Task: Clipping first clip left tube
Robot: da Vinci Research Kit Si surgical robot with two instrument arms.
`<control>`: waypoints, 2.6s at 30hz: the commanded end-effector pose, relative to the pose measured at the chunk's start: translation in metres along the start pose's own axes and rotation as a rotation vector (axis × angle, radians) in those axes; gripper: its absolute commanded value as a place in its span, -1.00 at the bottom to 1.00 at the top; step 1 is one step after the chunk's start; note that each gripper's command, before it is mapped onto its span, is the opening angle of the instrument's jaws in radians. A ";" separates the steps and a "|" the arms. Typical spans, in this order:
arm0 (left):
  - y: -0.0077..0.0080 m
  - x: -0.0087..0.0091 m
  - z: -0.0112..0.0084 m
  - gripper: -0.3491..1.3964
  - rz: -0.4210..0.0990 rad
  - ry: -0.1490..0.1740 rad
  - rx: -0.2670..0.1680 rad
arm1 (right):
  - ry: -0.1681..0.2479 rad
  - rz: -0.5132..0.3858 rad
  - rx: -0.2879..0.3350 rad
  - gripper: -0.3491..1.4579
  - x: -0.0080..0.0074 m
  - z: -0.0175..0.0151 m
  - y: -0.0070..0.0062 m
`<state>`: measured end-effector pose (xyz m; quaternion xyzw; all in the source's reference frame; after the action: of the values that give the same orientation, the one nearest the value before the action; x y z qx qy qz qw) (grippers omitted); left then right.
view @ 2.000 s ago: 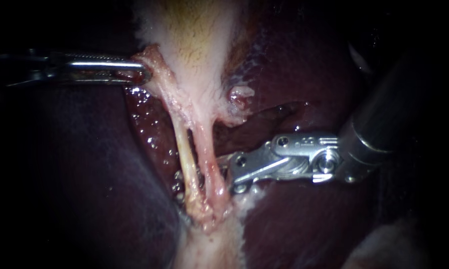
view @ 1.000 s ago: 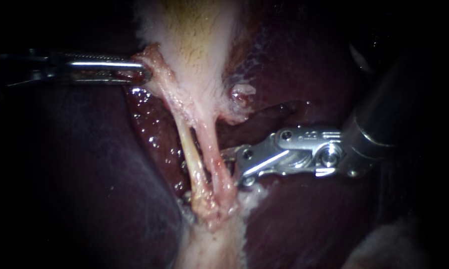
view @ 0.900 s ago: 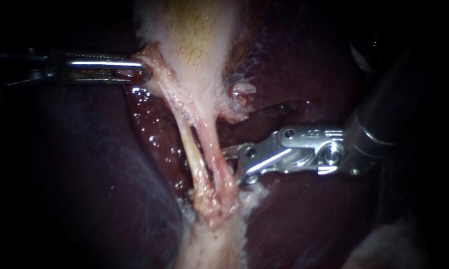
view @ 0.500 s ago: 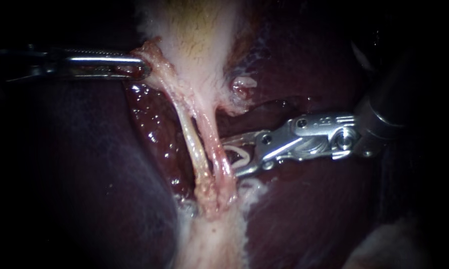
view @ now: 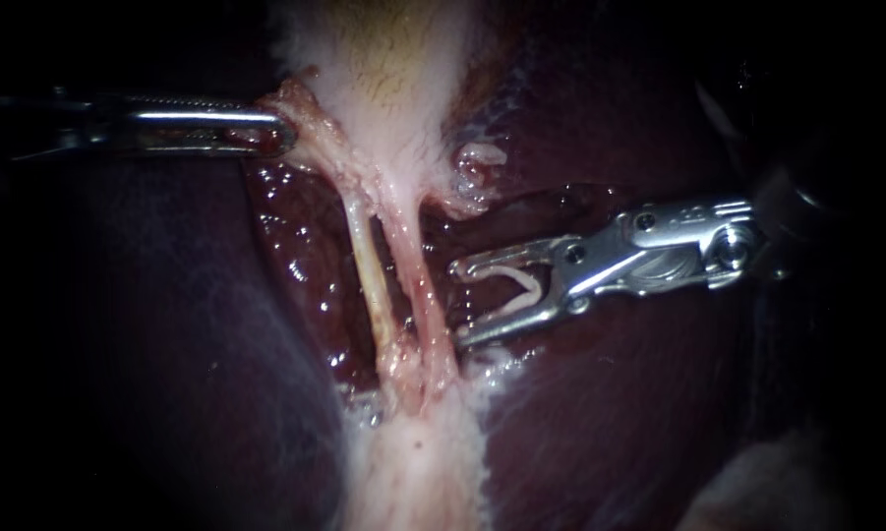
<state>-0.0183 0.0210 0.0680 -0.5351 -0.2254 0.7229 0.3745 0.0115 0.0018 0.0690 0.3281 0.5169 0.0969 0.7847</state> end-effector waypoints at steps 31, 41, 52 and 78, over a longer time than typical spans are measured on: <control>0.0000 0.0000 0.0000 -1.00 0.000 0.000 0.000 | 0.036 0.114 0.013 -0.06 0.0028 0.0048 -0.0039; 0.0001 0.0000 0.0001 -1.00 0.000 0.000 0.000 | -0.007 0.130 -0.016 -0.06 0.0002 0.0062 -0.0006; 0.0001 0.0000 0.0001 -1.00 0.000 0.000 0.000 | -0.010 0.140 -0.028 -0.06 -0.0016 0.0077 0.0009; 0.0001 0.0001 0.0001 -1.00 0.000 0.000 0.000 | -0.004 0.135 -0.026 -0.06 -0.0019 0.0111 0.0020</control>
<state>-0.0184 0.0210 0.0679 -0.5350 -0.2252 0.7230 0.3746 0.0210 -0.0022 0.0745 0.3527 0.4915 0.1555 0.7809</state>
